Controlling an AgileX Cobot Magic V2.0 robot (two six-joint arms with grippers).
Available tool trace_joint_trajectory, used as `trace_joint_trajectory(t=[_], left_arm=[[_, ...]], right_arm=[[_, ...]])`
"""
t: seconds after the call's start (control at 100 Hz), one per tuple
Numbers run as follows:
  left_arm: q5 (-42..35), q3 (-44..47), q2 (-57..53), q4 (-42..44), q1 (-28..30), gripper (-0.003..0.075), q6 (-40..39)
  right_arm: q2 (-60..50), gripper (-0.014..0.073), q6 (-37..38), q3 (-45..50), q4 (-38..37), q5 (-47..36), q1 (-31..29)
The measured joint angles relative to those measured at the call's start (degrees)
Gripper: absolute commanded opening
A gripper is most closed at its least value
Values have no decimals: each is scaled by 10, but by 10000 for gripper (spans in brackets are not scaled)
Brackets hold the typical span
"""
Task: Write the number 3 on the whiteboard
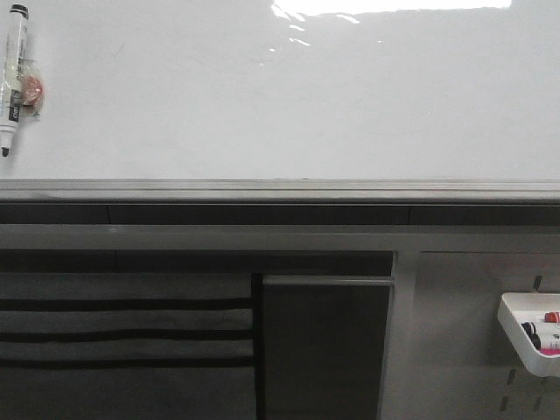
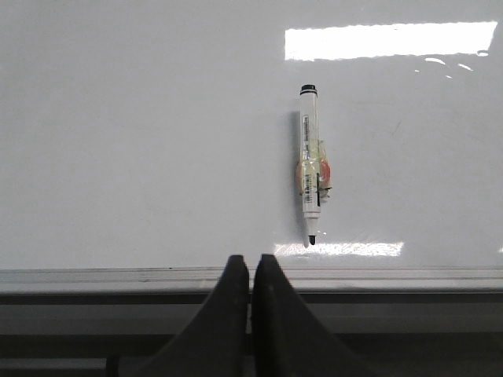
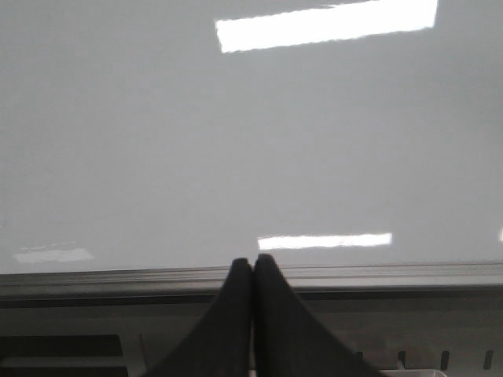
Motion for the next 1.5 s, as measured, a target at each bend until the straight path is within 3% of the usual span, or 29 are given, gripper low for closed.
trace_joint_trajectory(t=[0.24, 0.62, 0.86, 1.251, 1.301, 1.371, 1.441, 1.451, 1.501], left_arm=[[28, -77, 0, -19, 0, -18, 0], [203, -298, 98, -8, 0, -18, 2], [210, -311, 123, -7, 0, -18, 2], [212, -311, 123, -7, 0, -17, 2], [212, -311, 123, -7, 0, -14, 2], [212, -311, 123, -7, 0, 32, 2], [212, -311, 123, -7, 0, 151, 2], [212, -311, 123, -5, 0, 182, 2], [212, -311, 123, 3, 0, 297, 2]], right_arm=[[0, -74, 5, -23, 15, 27, 4], [168, -74, -18, -236, 10, 143, 104], [230, -74, -21, -257, -10, 143, 111], [239, -72, -21, -257, -10, 140, 112], [239, -44, -21, -257, -10, 138, 112], [239, 78, -22, -257, -10, 138, 112], [240, 276, -22, -257, -10, 138, 112], [240, 338, -22, -257, -10, 138, 112], [240, 449, -22, -257, -10, 137, 112]])
